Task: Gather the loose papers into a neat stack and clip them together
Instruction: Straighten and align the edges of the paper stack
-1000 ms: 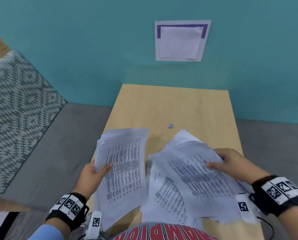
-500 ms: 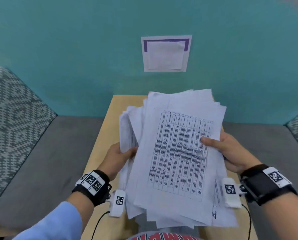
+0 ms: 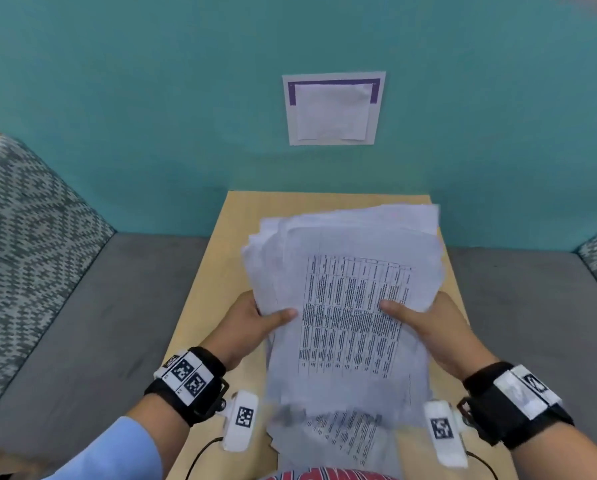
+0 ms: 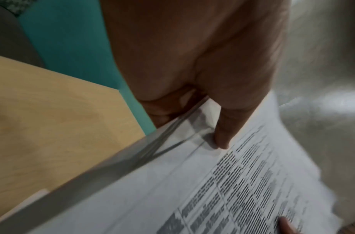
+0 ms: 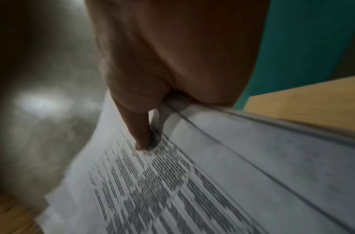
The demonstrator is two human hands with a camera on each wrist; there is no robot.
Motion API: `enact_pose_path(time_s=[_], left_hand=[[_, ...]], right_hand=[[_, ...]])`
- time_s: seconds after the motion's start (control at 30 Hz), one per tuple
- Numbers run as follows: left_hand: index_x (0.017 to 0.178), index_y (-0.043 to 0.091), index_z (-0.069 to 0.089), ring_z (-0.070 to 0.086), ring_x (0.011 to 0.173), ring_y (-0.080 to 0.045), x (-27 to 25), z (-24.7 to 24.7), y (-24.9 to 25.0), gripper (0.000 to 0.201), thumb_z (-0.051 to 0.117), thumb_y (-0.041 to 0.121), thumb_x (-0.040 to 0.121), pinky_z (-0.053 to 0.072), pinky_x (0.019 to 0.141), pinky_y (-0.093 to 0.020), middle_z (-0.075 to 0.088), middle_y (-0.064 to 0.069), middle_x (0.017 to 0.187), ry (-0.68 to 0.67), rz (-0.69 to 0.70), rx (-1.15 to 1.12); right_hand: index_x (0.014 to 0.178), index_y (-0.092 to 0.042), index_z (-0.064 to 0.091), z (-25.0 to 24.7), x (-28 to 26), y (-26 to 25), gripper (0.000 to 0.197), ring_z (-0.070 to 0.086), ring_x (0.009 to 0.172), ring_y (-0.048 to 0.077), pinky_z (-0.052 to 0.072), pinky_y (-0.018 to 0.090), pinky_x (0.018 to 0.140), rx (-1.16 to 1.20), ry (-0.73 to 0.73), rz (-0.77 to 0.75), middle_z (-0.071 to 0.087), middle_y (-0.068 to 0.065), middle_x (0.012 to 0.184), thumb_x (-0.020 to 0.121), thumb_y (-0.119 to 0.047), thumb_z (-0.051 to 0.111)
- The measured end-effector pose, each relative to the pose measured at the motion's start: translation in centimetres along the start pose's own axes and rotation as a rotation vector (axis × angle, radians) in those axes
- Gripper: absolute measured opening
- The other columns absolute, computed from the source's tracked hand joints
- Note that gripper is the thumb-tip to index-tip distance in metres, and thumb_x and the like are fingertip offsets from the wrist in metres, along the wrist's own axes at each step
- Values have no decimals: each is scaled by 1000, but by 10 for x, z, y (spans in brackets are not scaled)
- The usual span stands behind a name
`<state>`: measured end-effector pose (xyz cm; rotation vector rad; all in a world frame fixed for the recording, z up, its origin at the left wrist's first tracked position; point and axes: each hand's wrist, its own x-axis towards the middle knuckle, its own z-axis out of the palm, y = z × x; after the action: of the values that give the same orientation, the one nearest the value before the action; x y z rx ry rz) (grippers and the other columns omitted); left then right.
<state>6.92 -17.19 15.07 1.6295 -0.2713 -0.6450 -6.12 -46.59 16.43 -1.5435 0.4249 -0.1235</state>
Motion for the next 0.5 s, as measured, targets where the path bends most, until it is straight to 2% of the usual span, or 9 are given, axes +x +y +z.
enact_pose_path(time_s=[0.1,0.2,0.23,0.27,0.3,0.33,0.4,0.43,0.5], left_hand=[[108,29,84,78,115,-20,-7,7,4,27,74,6,98,62,99,-40,83,1,118,47,90,5],[104,25,85,77,115,-28,-9,17,-7,16,80,13,94,62,99,-50,84,-7,114,94,111,40],[106,23,84,78,113,-25,-9,20,-9,15,82,16,93,62,100,-48,85,-4,113,99,101,59],[108,24,83,79,111,-18,-8,21,-15,17,84,17,92,62,100,-44,85,2,112,85,84,105],[111,25,82,79,110,-12,-6,22,-20,21,84,18,91,61,100,-40,85,7,112,69,53,141],[113,25,81,78,110,-10,-4,23,-23,23,85,20,91,61,101,-40,84,8,113,48,28,176],[113,22,82,79,107,-12,3,22,-30,23,85,23,91,60,102,-45,84,6,112,48,2,212],[112,21,82,79,103,-13,7,20,-33,24,86,26,90,60,101,-47,84,5,109,66,3,213],[111,13,80,79,95,-19,14,19,-28,30,88,30,88,61,100,-53,83,3,105,106,4,208]], right_hand=[[116,-13,76,3,-20,-7,42,76,102,1,60,23,91,-71,139,-155,83,-13,106,77,-26,86],[113,-10,74,-2,-24,21,64,66,79,-25,53,2,72,-210,190,-125,79,-22,88,74,-59,81],[119,-8,72,-5,-22,35,73,66,76,-24,51,0,67,-268,199,-26,78,-15,95,72,-63,83],[122,-6,71,-7,-18,49,80,70,78,-15,55,6,69,-283,197,67,78,-2,102,70,-65,85],[118,-4,73,-9,-14,62,83,75,80,3,61,22,74,-278,190,108,79,10,101,67,-68,86],[105,-1,76,-8,-10,71,82,76,73,16,61,37,68,-267,185,105,80,14,86,63,-71,86],[74,-5,71,-6,-3,78,63,57,45,7,44,31,53,-300,193,117,63,-5,47,65,-66,85],[64,-10,65,-3,0,76,50,48,41,3,39,26,51,-309,196,99,54,-11,40,71,-55,85],[72,-15,70,-4,5,69,24,65,55,4,46,15,54,-274,213,33,67,-18,53,83,-30,86]])
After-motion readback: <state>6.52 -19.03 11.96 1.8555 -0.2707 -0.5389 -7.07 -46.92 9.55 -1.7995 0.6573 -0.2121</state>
